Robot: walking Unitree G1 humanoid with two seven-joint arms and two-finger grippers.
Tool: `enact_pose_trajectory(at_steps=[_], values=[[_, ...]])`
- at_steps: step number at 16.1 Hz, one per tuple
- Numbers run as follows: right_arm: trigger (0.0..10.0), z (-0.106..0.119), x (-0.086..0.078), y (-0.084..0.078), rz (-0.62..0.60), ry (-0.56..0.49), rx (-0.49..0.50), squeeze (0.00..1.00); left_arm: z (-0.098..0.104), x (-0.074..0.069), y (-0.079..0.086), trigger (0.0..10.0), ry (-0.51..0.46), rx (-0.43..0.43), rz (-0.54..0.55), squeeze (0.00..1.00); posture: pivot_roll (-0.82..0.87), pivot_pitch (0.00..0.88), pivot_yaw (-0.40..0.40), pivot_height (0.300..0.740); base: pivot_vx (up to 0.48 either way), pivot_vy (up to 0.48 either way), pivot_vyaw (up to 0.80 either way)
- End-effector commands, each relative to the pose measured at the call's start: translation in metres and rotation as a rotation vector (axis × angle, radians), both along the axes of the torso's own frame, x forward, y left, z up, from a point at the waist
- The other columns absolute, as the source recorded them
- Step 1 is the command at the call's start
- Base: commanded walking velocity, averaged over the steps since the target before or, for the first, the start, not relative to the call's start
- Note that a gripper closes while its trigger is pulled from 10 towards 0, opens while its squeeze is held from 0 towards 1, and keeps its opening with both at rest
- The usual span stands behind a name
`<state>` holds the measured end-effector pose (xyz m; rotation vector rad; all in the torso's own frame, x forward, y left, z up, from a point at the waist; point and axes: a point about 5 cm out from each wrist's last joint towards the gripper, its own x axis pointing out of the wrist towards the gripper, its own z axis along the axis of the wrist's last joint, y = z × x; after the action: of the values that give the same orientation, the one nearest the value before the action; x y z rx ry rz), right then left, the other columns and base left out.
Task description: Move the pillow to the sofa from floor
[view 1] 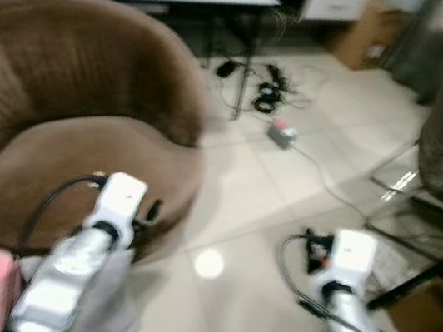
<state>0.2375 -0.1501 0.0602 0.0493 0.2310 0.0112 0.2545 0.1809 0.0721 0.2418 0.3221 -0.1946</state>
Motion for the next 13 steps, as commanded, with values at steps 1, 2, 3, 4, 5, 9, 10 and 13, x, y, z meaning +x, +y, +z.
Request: enact_pose_trajectory(at_steps=[1,2,3,4,5,9,10,13], values=[[10.0,0.004,0.001,-0.006,-0.032,-0.038,-0.013,0.0,0.005,0.002,-0.012,10.0,-0.044,-0.03,-0.079,0.0,0.13,0.036,-0.022,0.74,0.0,0.0,0.8],[10.0,0.001,-0.003,-0.004,-0.031,-0.028,-0.014,0.0,0.003,0.002,-0.012,10.0,-0.049,0.004,-0.086,0.0,0.13,0.01,-0.013,0.74,0.0,0.0,0.8],[10.0,0.002,-0.006,0.0,-0.019,-0.038,0.0,0.0,0.006,0.004,-0.014,10.0,-0.052,-0.027,-0.074,0.0,0.13,0.02,-0.009,0.74,0.0,0.0,0.8],[10.0,0.003,-0.009,0.004,-0.011,-0.048,0.008,0.0,0.009,0.005,-0.015,10.0,-0.057,-0.056,-0.073,0.0,0.12,0.003,-0.015,0.74,0.0,0.0,0.8],[10.0,0.003,-0.009,0.005,-0.005,-0.051,0.01,0.0,0.009,0.005,-0.017,10.0,-0.061,-0.057,-0.089,0.0,0.12,0.001,-0.021,0.74,0.0,0.0,0.8],[10.0,0.007,-0.002,0.006,0.028,-0.073,-0.002,0.0,0.008,0.002,-0.016,10.0,-0.071,-0.034,-0.096,0.0,0.13,0.003,-0.059,0.74,0.0,-0.214,0.8],[10.0,0.009,0.002,0.003,0.023,-0.088,-0.003,0.0,0.011,0.002,-0.017,10.0,-0.091,-0.021,-0.1,0.0,0.14,0.011,-0.068,0.74,0.0,-0.446,0.8],[10.0,0.009,0.012,0.001,0.017,-0.1,-0.01,0.0,0.01,0.008,-0.012,10.0,-0.113,0.009,-0.07,0.0,0.15,0.012,-0.081,0.74,0.0,-0.45,0.8]])
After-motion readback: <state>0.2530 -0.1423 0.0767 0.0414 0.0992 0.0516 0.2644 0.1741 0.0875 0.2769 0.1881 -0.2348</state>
